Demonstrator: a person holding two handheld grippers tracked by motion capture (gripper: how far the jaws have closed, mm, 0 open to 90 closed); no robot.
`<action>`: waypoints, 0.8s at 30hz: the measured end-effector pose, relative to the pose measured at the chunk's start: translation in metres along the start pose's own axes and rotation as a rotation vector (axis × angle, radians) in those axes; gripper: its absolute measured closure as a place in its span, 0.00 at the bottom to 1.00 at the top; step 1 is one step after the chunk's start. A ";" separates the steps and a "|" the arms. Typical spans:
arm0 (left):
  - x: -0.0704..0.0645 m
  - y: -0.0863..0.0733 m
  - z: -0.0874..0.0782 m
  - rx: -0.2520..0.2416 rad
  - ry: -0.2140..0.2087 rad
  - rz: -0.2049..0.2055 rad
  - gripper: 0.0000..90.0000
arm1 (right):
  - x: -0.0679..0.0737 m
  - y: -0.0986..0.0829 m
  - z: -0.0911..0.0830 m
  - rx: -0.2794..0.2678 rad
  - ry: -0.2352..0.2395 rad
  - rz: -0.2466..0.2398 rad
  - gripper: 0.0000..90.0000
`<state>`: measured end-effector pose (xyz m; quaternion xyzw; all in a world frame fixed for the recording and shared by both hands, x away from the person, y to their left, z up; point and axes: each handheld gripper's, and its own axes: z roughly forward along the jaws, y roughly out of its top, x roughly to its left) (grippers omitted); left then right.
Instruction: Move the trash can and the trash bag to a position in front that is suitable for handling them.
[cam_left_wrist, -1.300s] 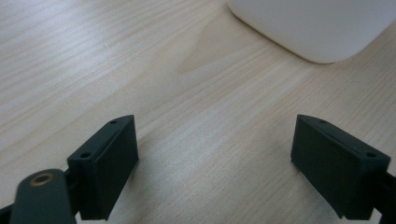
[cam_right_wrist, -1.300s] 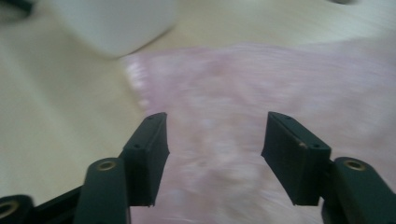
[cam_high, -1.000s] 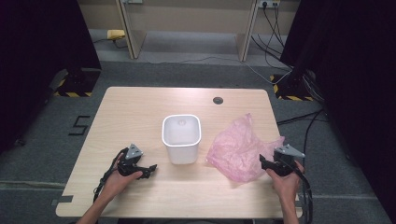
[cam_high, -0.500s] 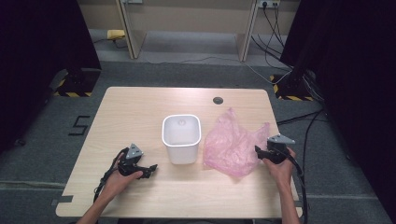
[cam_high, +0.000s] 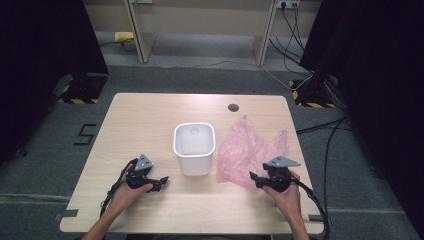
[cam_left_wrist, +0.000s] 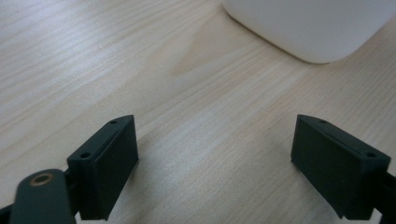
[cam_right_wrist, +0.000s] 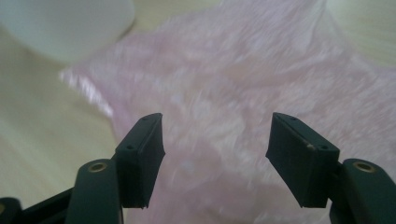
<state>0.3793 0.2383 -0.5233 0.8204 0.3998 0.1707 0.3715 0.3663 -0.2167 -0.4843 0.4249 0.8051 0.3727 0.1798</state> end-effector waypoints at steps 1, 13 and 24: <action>0.000 0.000 0.000 0.000 0.000 0.001 0.16 | 0.001 -0.004 0.000 0.022 -0.011 -0.026 0.41; 0.000 0.000 0.000 0.000 -0.001 0.001 0.16 | -0.033 -0.018 -0.027 -0.025 -0.041 -0.038 0.39; 0.000 0.001 0.001 0.001 -0.001 0.001 0.15 | -0.034 0.019 0.029 0.027 -0.131 0.250 0.29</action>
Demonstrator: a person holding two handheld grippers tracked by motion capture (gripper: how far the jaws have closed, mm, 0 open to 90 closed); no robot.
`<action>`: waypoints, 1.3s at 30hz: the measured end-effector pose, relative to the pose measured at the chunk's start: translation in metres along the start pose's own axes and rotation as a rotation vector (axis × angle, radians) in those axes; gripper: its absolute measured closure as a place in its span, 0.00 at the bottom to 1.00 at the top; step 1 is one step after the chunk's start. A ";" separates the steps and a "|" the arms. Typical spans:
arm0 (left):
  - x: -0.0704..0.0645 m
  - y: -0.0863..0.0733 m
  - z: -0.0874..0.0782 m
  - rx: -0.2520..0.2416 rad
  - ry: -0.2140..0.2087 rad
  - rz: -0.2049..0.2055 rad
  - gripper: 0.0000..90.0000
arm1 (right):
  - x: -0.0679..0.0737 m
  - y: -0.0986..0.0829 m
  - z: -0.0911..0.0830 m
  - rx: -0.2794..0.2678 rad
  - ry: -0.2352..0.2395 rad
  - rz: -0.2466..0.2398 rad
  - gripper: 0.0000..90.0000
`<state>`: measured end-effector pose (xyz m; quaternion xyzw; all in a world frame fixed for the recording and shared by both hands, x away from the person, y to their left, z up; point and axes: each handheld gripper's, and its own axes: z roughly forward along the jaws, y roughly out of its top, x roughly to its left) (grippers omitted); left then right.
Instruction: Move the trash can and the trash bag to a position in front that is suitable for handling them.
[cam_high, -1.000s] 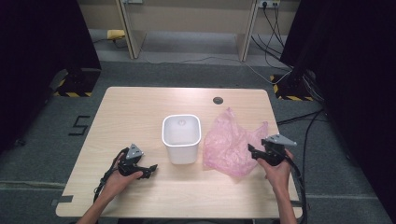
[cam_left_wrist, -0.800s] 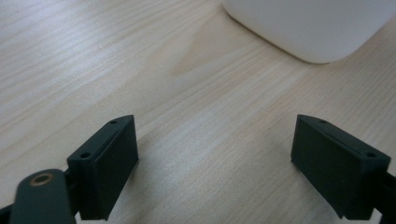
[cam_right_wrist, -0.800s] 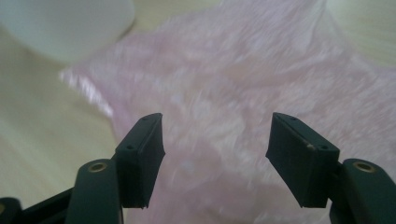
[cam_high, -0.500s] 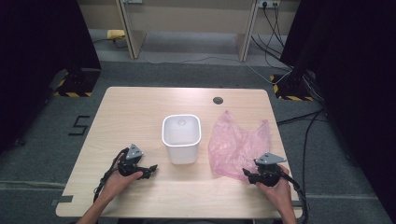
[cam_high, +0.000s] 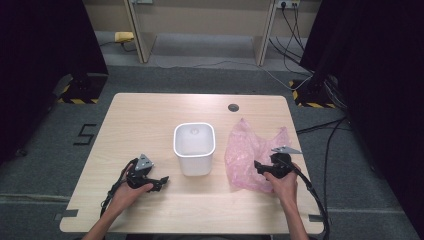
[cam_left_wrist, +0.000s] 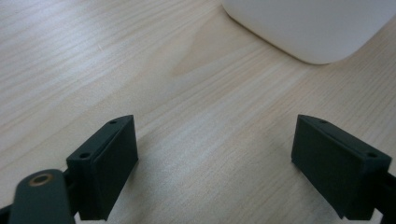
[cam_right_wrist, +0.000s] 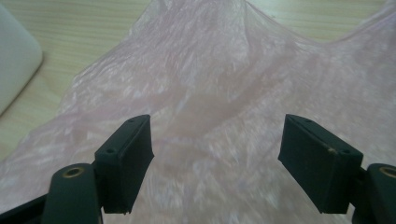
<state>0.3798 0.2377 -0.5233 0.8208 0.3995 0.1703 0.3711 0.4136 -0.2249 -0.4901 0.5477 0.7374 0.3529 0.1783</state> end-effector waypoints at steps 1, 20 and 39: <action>0.000 0.000 0.000 0.000 0.001 -0.001 0.15 | 0.001 0.002 0.005 0.007 -0.004 -0.014 0.30; 0.000 0.000 0.000 0.000 0.000 0.000 0.15 | -0.007 0.004 -0.002 -0.020 0.061 -0.189 0.29; 0.001 0.027 -0.009 -0.135 0.031 -0.196 0.17 | 0.082 0.058 -0.006 -0.134 0.118 -0.131 0.27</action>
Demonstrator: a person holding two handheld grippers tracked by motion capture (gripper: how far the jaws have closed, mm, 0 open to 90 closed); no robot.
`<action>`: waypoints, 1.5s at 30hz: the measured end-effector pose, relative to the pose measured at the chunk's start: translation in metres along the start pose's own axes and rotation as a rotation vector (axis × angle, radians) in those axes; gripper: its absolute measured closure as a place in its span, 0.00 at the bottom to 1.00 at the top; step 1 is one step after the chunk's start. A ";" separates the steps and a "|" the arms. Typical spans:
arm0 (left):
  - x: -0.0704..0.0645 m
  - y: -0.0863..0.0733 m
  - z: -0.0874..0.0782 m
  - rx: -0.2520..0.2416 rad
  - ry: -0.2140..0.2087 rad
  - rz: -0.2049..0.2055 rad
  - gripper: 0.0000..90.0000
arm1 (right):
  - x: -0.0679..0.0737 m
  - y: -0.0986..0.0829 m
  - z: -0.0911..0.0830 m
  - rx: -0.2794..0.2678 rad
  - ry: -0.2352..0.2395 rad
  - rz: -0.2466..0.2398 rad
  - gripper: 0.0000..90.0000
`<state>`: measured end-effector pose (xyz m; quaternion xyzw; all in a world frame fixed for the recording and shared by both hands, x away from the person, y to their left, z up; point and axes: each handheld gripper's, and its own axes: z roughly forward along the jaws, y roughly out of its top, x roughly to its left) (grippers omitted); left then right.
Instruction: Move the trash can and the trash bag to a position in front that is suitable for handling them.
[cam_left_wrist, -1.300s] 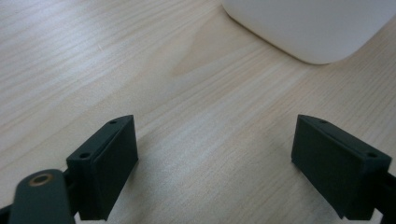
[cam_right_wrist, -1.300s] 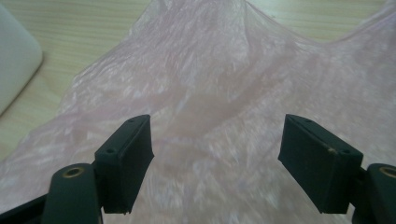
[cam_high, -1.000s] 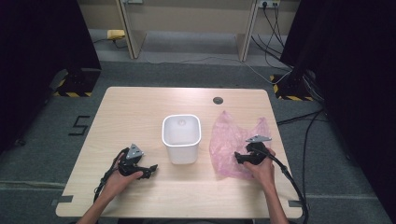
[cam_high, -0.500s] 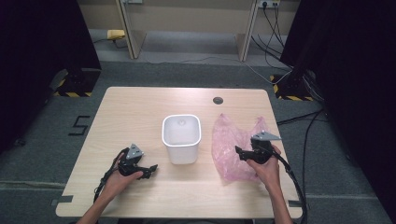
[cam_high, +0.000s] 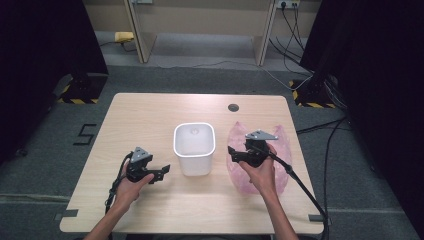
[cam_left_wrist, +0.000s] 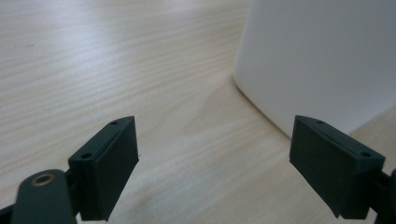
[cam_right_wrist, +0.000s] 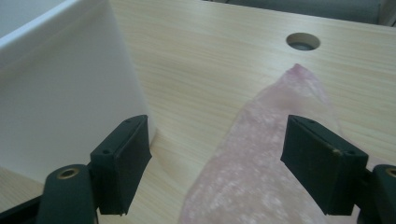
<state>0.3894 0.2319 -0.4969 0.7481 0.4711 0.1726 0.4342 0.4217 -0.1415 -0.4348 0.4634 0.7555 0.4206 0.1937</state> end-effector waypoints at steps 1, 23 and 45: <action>0.001 0.002 0.002 0.000 0.003 -0.008 0.17 | 0.002 0.000 0.005 0.001 0.009 0.005 0.28; -0.006 0.029 0.022 -0.008 0.019 0.017 0.27 | 0.032 0.003 0.042 0.061 0.046 -0.081 0.31; -0.016 0.013 0.008 0.011 0.046 0.092 0.24 | 0.045 -0.008 0.026 0.098 0.054 -0.142 0.27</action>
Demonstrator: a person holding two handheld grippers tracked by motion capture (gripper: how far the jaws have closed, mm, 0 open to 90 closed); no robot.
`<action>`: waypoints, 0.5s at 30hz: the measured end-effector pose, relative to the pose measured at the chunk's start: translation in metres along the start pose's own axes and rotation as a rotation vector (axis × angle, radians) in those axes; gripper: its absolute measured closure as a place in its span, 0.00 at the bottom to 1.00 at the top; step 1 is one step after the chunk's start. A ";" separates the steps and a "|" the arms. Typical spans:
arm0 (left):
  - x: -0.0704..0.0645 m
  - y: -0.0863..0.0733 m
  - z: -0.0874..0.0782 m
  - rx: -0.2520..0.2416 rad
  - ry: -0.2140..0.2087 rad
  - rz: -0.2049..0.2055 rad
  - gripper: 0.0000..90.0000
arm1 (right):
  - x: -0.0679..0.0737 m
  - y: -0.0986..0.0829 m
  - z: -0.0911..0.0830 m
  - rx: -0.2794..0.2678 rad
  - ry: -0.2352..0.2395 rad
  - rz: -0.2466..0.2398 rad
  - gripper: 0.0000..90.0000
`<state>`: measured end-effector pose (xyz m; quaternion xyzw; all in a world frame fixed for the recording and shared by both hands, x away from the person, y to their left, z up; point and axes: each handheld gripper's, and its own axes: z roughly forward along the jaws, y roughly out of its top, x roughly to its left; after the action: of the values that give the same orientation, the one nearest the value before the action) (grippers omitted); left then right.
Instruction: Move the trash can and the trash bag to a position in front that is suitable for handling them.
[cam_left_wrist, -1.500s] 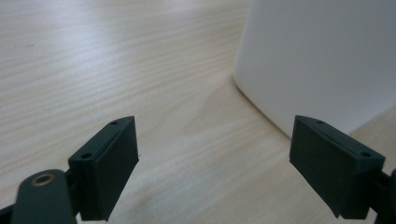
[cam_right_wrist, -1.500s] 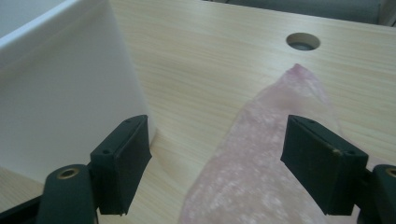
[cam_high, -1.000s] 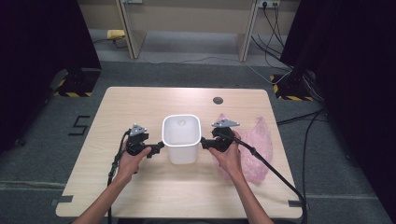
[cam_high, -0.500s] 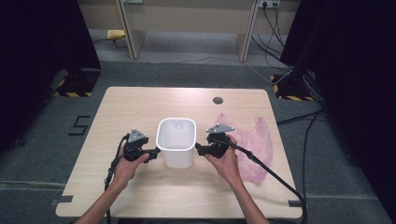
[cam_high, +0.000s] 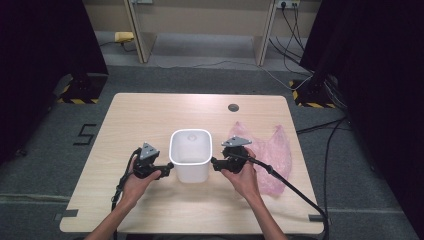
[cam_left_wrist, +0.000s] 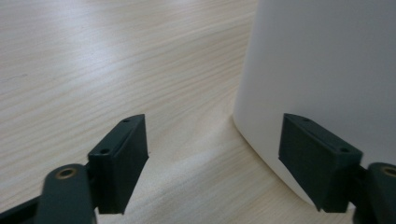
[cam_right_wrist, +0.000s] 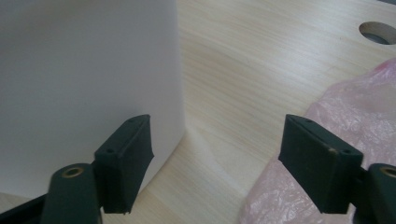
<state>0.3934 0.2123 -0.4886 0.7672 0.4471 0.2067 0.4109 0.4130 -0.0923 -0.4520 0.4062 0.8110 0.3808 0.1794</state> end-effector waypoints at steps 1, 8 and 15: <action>0.001 -0.001 0.000 0.001 0.007 0.000 0.23 | -0.001 0.000 -0.002 -0.002 -0.007 -0.009 0.28; 0.013 -0.013 -0.009 0.007 -0.010 -0.019 0.20 | -0.033 -0.019 -0.028 -0.003 -0.058 0.021 0.28; 0.029 -0.033 -0.013 0.059 -0.020 -0.014 0.17 | -0.066 -0.049 -0.043 0.012 -0.097 0.074 0.27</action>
<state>0.3821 0.2521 -0.5096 0.7779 0.4544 0.1828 0.3937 0.4017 -0.1835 -0.4629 0.4550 0.7881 0.3621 0.2019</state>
